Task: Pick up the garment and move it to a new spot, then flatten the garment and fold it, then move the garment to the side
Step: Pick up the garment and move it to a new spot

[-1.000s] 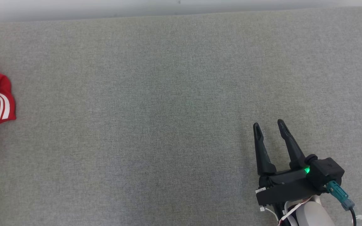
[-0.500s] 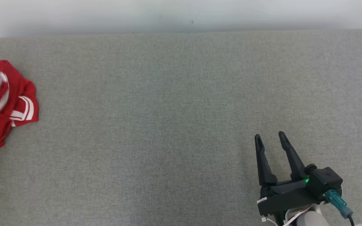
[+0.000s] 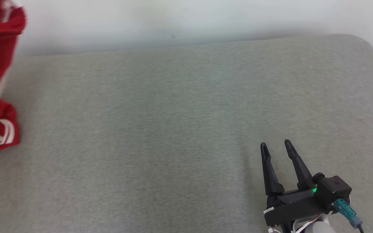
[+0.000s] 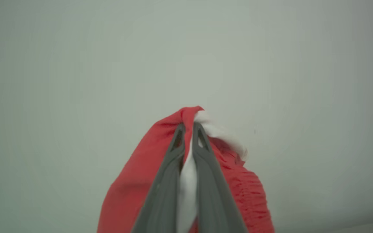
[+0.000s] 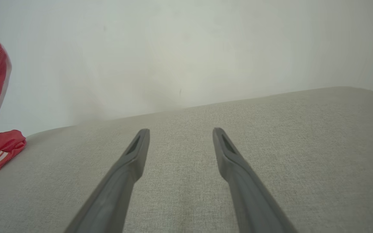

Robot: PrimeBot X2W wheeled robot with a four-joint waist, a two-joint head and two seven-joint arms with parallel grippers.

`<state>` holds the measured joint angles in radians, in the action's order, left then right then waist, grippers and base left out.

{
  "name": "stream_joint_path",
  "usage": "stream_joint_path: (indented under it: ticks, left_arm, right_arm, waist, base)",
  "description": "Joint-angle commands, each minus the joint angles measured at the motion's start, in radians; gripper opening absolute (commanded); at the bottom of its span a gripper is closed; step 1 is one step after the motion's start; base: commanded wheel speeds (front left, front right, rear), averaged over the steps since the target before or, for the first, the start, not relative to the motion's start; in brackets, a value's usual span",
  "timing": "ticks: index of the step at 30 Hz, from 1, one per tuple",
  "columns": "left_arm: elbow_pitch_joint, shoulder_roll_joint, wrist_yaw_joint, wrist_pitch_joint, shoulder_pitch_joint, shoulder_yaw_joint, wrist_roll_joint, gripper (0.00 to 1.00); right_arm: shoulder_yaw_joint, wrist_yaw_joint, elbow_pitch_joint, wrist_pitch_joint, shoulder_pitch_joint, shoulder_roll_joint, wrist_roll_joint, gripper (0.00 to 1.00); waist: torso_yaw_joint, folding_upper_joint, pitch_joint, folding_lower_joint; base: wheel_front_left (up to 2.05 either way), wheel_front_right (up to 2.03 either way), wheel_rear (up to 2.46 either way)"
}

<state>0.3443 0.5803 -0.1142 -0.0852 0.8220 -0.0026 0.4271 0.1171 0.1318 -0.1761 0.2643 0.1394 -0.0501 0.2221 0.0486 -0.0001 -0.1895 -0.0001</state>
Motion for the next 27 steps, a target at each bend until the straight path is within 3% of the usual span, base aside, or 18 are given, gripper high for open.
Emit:
stream_joint_path:
  ticks: [1, 16, 27]
  left_arm:
    - [-0.027, -0.012, 0.003, 0.009, 0.009, -0.008, 0.004, 0.00]
    - [-0.207, -0.206, 0.042, 0.089, 0.024, -0.169, 0.014, 0.00]
    - [-0.180, -0.316, 0.039, 0.072, -0.078, -0.287, 0.017, 0.00]
  right_arm:
    - [0.001, -0.002, 0.002, 0.002, -0.014, 0.000, 0.005, 1.00]
    - [-0.009, -0.002, 0.001, 0.002, -0.019, 0.000, 0.026, 1.00]
    - [-0.012, -0.002, 0.005, 0.002, -0.023, 0.000, 0.026, 1.00]
  waist:
    - [0.062, 0.0001, 0.010, 0.0001]
    - [0.231, 0.0001, -0.007, 0.0001]
    - [0.252, 0.0001, -0.008, 0.0001]
  base:
    - [0.00, 0.00, 0.00]
    - [0.00, 0.00, 0.00]
    - [0.00, 0.00, 0.00]
